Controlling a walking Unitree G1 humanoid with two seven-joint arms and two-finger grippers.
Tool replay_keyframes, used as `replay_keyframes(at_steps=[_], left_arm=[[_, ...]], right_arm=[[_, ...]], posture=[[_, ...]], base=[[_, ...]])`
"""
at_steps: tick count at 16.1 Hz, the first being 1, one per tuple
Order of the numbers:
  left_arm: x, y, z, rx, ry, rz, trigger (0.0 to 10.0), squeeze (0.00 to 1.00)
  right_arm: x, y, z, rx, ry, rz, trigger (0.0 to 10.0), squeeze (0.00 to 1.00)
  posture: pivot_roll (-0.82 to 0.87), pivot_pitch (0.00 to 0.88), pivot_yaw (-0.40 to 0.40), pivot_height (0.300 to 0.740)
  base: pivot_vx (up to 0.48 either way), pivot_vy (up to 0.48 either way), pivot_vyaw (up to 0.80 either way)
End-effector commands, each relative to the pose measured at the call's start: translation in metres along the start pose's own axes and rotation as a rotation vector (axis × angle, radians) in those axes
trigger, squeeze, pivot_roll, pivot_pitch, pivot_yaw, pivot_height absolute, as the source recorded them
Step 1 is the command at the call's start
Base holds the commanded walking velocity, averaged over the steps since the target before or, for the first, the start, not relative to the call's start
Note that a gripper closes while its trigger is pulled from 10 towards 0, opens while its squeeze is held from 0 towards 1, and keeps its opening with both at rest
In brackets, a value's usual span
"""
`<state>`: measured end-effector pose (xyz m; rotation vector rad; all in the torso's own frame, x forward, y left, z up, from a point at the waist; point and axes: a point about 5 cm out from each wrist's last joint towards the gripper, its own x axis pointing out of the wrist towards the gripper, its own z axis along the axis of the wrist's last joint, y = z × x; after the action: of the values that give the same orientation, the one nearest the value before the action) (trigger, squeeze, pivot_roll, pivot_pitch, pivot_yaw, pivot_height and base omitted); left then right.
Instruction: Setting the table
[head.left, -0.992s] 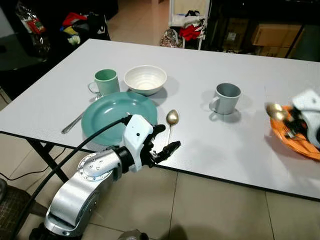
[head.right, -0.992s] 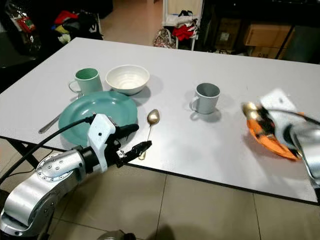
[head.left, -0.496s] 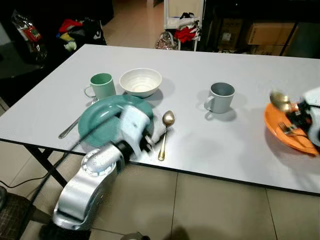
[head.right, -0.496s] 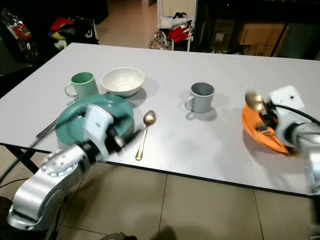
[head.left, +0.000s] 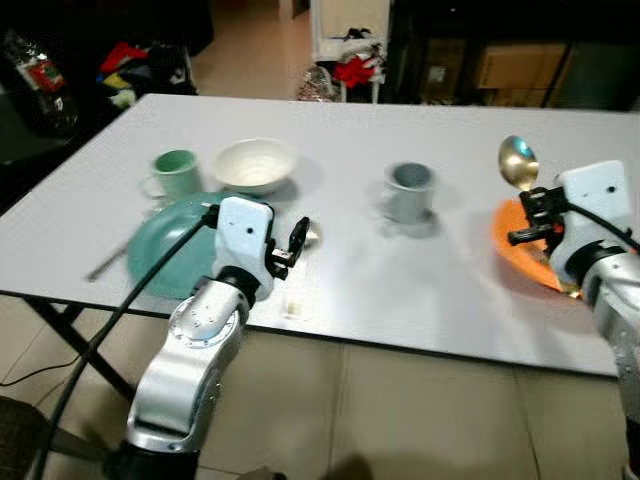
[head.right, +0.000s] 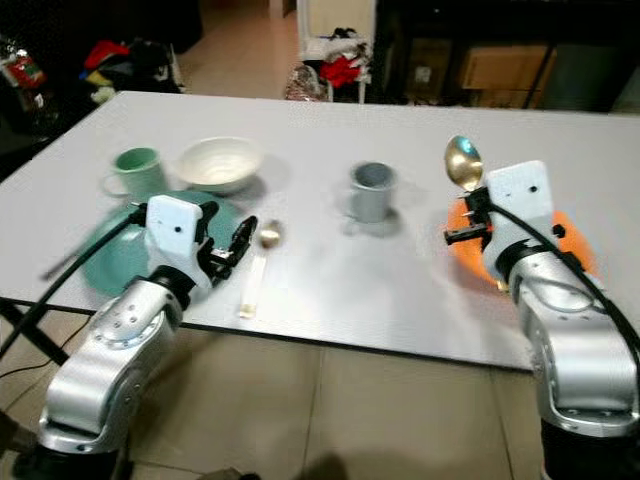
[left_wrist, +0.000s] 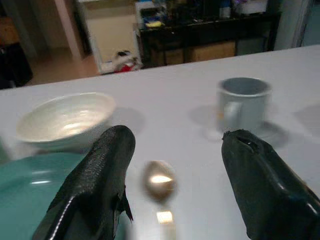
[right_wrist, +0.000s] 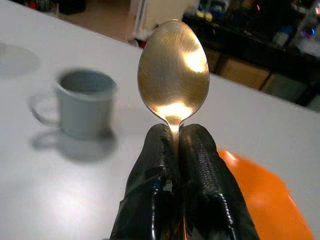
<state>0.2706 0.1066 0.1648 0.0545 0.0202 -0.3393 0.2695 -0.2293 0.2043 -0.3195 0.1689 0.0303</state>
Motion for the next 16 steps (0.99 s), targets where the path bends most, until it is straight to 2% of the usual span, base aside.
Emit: replay_keyframes(at_steps=[1, 5, 8, 10, 13, 15, 16], left_arm=[[0.001, 0.003, 0.003, 0.023, -0.012, 0.007, 10.0, 0.00], [0.002, 0.004, 0.004, 0.034, -0.013, 0.005, 10.0, 0.00], [0.002, 0.004, 0.002, 0.020, 0.001, -0.002, 10.0, 0.00], [-0.002, 0.001, -0.003, 0.072, 0.037, -0.093, 10.0, 0.00], [-0.007, -0.001, -0.006, 0.083, 0.063, -0.178, 10.0, 0.00], [-0.010, -0.005, -0.008, 0.117, 0.098, -0.301, 10.0, 0.00], [-0.010, -0.006, -0.007, 0.120, 0.106, -0.326, 10.0, 0.00]], right_arm=[[-0.003, -0.001, 0.005, -0.006, -0.016, -0.013, 10.0, 0.00], [-0.007, -0.012, 0.004, -0.020, 0.005, -0.049, 10.0, 0.00], [-0.007, -0.021, 0.006, -0.028, 0.012, -0.064, 10.0, 0.00], [-0.003, -0.026, 0.005, -0.029, 0.038, -0.048, 10.0, 0.00], [0.003, -0.031, 0.006, -0.039, 0.053, -0.036, 10.0, 0.00], [0.013, -0.035, 0.007, -0.060, 0.071, 0.001, 10.0, 0.00], [0.016, -0.036, 0.006, -0.072, 0.082, 0.019, 10.0, 0.00]], posture=[[-0.12, 0.031, 0.076, 0.740], [-0.11, 0.029, 0.079, 0.740], [-0.11, 0.026, 0.077, 0.740], [-0.11, 0.025, 0.076, 0.740], [-0.11, 0.020, 0.079, 0.740], [-0.09, 0.009, 0.081, 0.740], [-0.09, 0.009, 0.081, 0.740]], base=[[0.000, -0.480, 0.00], [0.000, -0.480, 0.00], [0.000, 0.000, 0.00], [0.000, 0.000, 0.00], [0.000, 0.000, 0.00], [0.000, 0.000, 0.00], [0.000, 0.000, 0.00]])
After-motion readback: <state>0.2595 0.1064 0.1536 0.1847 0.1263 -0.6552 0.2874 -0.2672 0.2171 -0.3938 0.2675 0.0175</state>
